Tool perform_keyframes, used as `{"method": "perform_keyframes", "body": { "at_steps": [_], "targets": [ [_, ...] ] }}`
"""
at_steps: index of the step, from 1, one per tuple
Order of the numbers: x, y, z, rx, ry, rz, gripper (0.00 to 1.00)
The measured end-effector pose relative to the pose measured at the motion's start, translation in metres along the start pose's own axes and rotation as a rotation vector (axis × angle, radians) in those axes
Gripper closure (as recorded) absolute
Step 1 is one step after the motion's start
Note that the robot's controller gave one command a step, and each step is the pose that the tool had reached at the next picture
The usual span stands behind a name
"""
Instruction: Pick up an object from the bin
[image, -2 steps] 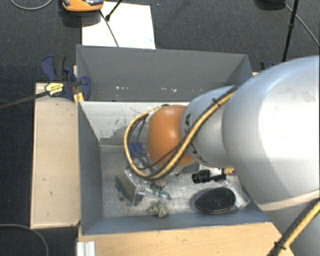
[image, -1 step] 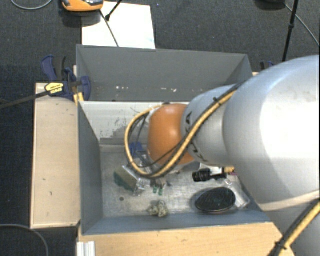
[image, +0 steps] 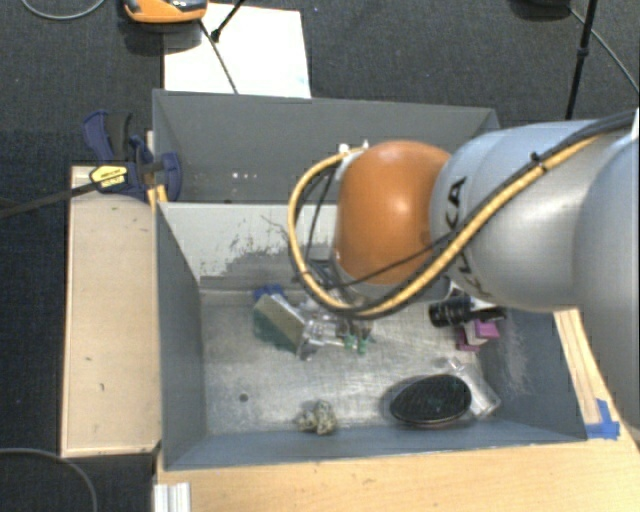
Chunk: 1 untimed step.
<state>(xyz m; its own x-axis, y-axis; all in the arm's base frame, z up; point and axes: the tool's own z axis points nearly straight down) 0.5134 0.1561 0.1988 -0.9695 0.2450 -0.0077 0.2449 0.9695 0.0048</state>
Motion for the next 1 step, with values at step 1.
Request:
{"method": "perform_keyframes", "body": {
  "at_steps": [1],
  "targets": [
    [-0.0071, 0.0333, -0.0699, -0.001, 0.0, -0.153, 1.0]
  ]
}}
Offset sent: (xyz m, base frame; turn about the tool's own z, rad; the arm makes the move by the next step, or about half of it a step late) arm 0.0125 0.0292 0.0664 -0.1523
